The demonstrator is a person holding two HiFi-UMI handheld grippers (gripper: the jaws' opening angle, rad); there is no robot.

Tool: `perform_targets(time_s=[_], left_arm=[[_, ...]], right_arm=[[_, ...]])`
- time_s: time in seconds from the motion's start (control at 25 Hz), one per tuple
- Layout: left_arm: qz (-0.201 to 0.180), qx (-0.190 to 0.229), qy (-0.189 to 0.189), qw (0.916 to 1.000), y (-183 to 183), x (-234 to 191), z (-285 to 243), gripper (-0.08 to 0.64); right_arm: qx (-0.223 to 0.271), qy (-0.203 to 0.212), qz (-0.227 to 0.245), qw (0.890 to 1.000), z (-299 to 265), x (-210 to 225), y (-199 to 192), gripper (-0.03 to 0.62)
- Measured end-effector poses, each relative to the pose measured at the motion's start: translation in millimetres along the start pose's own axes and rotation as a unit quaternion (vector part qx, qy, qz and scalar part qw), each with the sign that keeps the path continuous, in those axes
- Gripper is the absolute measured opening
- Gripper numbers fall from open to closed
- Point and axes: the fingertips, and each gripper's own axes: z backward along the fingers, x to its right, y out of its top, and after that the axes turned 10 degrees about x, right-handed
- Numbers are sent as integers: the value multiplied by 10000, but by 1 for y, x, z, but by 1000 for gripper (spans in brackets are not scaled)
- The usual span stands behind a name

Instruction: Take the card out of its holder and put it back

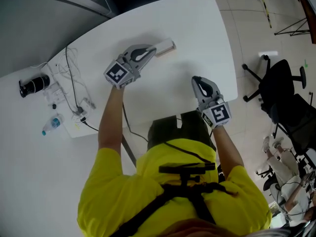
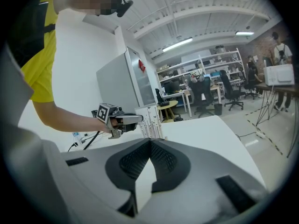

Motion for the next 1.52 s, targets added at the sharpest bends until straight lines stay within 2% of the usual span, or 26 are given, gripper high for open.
perform_targets(time_s=[0.44,0.6,0.8,0.88,0.96,1.04,1.16,1.28,1.32,1.4,1.44,1.52], left_arm=[[-124,-133,79,9998,-16,-3,-4,17],[77,-202,191,9996,-41,-2,-8,17],[314,-118,653,9973,-59,-4,-1,29],[346,-93,936,9950,-58,-6,5,89],[377,-18,1305,9907,-49,-5,18,97],[378,83,1728,9842,-29,-2,34,97],[150,345,2385,9704,27,2,53,97],[-263,686,3014,9507,94,22,67,59],[-430,746,3211,9431,112,32,72,34],[-665,802,3589,9276,141,52,81,29],[-721,843,3767,9197,153,62,86,5],[-732,930,4015,9082,173,82,93,3]], right_arm=[[-47,-7,-57,10000,-1,3,-6,6],[-56,-70,-123,9999,-4,9,-10,6],[19,-168,-89,9998,-24,17,-11,6],[39,-178,-37,9998,-29,20,-10,6],[75,-167,18,9998,-30,19,-2,6],[179,-131,32,9997,-29,16,18,6],[477,-49,160,9987,-36,14,64,6],[742,95,392,9964,-35,6,115,6],[816,132,458,9955,-32,1,130,6],[960,154,544,9938,-23,-9,156,6],[1037,170,568,9928,-19,-15,167,6],[1203,283,613,9904,-8,-27,187,6]])
